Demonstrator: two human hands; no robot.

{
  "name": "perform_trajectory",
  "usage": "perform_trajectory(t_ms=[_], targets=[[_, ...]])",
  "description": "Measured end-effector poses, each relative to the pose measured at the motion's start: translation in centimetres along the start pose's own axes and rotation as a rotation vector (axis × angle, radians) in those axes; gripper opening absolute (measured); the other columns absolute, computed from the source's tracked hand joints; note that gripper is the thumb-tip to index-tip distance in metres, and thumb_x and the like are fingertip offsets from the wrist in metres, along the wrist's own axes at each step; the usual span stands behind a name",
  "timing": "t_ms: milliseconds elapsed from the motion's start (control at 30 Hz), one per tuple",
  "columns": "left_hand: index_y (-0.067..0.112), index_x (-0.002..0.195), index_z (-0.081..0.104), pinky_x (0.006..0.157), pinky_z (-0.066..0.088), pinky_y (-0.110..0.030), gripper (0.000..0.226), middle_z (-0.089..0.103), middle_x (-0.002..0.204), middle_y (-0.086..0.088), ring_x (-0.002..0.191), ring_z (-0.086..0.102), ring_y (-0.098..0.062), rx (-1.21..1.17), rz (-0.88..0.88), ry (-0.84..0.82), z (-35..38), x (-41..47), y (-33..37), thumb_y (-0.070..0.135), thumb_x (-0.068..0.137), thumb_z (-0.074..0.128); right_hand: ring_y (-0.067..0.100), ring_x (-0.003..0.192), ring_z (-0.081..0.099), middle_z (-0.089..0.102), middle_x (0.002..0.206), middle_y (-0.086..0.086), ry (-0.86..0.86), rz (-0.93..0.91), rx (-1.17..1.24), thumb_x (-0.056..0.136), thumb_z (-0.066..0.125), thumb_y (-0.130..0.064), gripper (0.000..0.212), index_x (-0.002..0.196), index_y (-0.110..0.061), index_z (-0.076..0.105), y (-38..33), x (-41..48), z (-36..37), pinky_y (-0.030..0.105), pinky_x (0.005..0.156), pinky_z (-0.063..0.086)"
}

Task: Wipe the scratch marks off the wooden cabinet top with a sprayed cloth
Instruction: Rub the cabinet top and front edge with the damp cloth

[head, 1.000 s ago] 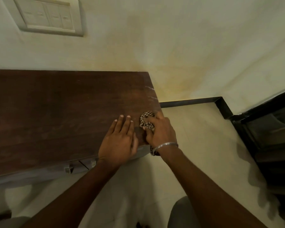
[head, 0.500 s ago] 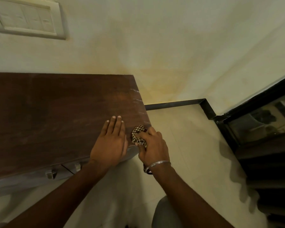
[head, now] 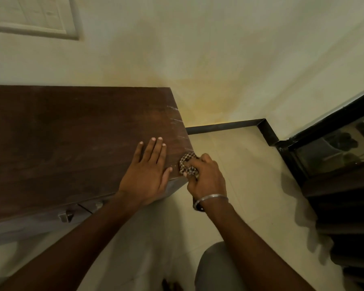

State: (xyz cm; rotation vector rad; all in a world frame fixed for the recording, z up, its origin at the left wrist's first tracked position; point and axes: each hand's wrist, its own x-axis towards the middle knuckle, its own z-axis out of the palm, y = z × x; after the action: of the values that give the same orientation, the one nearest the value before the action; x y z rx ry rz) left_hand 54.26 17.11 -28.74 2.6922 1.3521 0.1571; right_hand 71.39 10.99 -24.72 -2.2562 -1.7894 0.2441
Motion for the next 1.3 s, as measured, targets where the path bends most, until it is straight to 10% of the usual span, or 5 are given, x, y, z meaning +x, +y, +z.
perform_trajectory(t_ms=[233, 1300], targets=[[0.005, 0.158, 0.016, 0.125, 0.004, -0.051, 0.111, 0.009, 0.167, -0.014, 0.155, 0.001, -0.026, 0.01, 0.143, -0.05, -0.1, 0.9, -1.9, 0.088, 0.085, 0.014, 0.026, 0.098, 0.052, 0.053, 0.112, 0.003, 0.01, 0.066, -0.006, 0.082, 0.068, -0.022, 0.031, 0.113, -0.028, 0.065, -2.3, 5.2, 0.0, 0.041, 0.081, 0.054], [0.005, 0.158, 0.007, 0.123, -0.011, -0.051, 0.118, 0.001, 0.167, -0.016, 0.155, -0.006, -0.027, -0.155, -0.036, 0.022, 0.0, 0.9, -1.3, 0.088, 0.078, 0.03, 0.027, 0.095, 0.052, 0.049, 0.102, 0.004, 0.102, -0.071, -0.014, 0.085, 0.065, -0.028, 0.026, 0.111, -0.024, 0.066, -4.2, 12.8, 2.0, 0.032, 0.069, 0.044]])
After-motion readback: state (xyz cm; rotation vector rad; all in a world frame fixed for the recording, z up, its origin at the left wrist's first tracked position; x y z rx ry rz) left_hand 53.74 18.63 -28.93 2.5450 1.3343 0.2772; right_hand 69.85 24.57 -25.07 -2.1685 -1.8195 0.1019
